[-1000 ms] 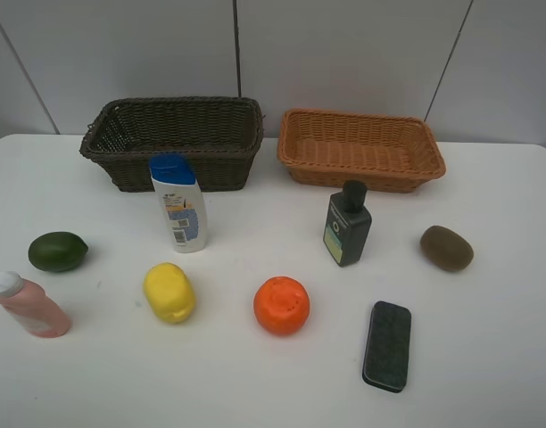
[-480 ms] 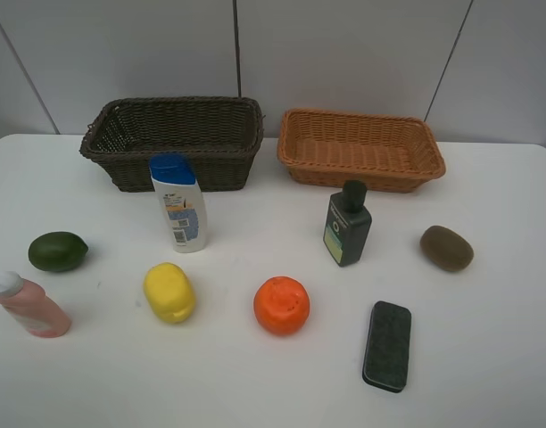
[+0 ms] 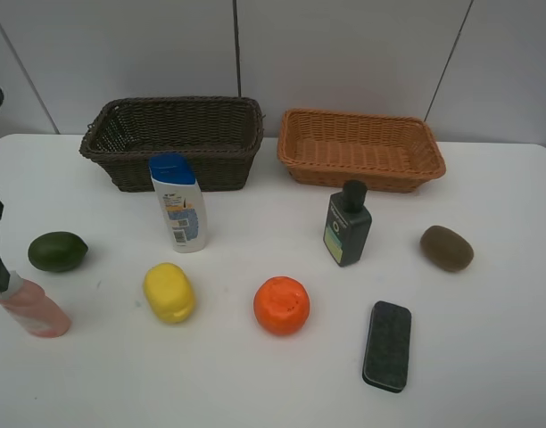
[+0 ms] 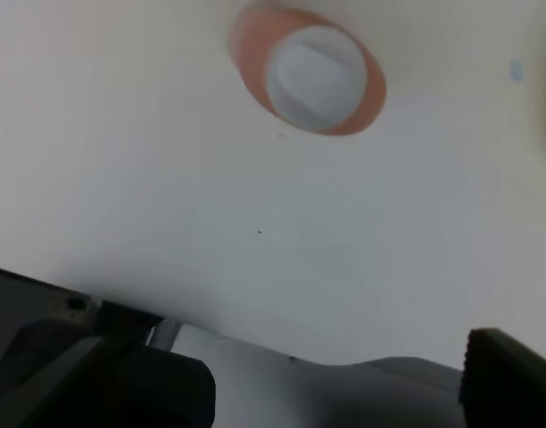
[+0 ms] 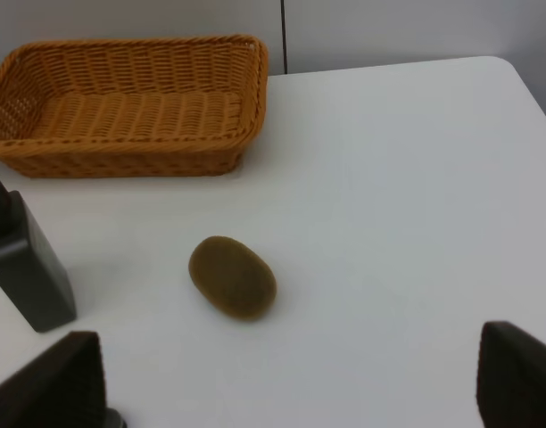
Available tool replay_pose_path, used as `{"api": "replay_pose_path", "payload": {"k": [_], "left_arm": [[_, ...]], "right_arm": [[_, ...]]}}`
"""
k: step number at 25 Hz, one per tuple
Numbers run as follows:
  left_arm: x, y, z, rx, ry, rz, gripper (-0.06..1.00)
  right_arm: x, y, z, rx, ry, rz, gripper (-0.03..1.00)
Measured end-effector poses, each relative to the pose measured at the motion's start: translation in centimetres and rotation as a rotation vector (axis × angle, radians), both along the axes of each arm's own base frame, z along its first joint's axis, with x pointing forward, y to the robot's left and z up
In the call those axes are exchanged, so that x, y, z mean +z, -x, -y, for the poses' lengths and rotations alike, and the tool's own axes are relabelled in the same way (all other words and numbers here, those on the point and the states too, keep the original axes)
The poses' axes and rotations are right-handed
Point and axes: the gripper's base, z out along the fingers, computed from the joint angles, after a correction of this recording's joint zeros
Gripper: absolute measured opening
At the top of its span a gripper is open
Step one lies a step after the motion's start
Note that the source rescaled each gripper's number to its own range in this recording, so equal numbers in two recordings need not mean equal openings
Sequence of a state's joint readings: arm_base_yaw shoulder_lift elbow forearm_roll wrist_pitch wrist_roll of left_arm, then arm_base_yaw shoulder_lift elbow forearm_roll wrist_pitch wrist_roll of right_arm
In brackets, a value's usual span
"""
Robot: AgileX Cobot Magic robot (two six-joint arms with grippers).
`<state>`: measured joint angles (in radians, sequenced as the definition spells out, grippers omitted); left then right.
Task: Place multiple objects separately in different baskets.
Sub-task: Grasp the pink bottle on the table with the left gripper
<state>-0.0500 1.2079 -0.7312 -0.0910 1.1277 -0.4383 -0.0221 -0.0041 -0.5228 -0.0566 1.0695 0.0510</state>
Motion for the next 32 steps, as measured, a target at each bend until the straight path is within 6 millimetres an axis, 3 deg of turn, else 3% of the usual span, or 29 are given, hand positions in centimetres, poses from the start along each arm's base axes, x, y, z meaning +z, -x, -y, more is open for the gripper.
{"api": "replay_pose_path", "payload": {"k": [5,12,32], "left_arm": [[-2.4,-2.9,0.1,0.026,-0.005,-0.039,1.00],[-4.7,-4.8,0.2,0.064,-0.008,-0.028,1.00],[-8.6,-6.5,0.6,0.130,0.014,-0.114,1.00]], "right_arm": [[0.0,0.0,0.0,0.000,0.000,0.000,0.97],[0.0,0.0,0.0,0.000,0.000,0.000,0.97],[0.0,0.0,0.0,0.000,0.000,0.000,0.97]]}}
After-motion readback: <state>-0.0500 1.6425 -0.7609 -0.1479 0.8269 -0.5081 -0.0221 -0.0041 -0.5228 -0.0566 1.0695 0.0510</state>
